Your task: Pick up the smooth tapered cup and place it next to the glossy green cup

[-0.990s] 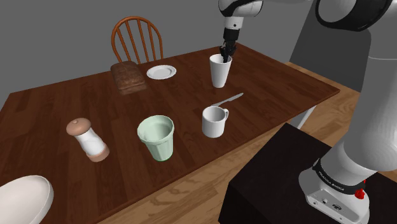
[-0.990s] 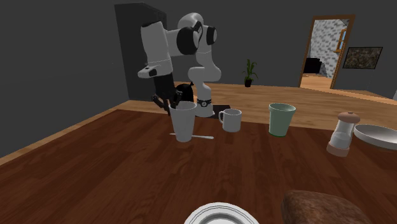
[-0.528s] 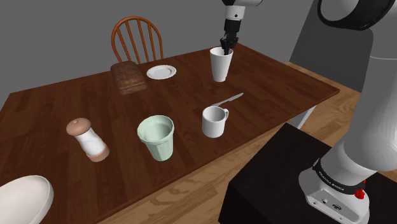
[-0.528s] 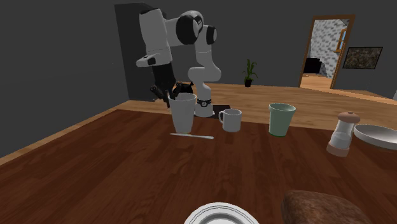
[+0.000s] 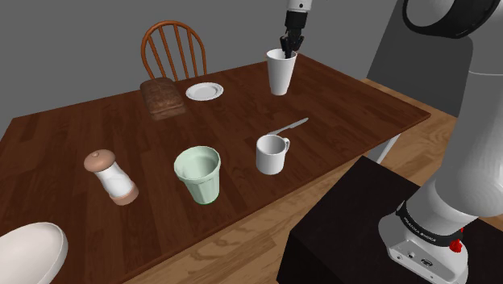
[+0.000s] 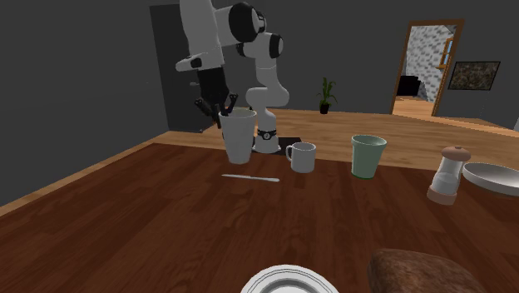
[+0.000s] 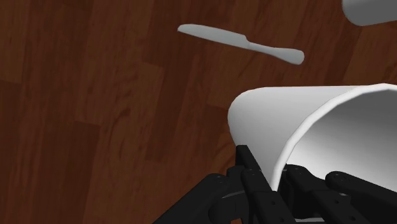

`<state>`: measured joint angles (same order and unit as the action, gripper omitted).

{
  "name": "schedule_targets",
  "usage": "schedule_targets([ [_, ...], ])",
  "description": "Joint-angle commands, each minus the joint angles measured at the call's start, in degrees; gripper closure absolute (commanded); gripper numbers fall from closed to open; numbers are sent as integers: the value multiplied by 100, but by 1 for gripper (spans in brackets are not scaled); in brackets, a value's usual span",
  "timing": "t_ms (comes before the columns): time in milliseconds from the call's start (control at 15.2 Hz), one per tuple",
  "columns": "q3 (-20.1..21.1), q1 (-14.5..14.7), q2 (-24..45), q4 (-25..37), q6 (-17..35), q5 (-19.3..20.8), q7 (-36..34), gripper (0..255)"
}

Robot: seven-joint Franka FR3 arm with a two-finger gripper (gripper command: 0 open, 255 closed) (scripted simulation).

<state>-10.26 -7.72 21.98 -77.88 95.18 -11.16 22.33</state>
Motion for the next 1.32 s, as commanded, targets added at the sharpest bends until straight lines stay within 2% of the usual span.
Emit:
schedule_targets([
  [0,0,-7,5,163,-156,1,-24,255],
  [660,0,-88,198,1232,-1026,-28,-126,255],
  [1122,14,-196,531,2312,-1769,-94,-214,255],
  [1188,16,-208,569,2417,-1835,-102,-223,255],
  [1254,41,-95,460,2244,-1754,-79,-332,255],
])
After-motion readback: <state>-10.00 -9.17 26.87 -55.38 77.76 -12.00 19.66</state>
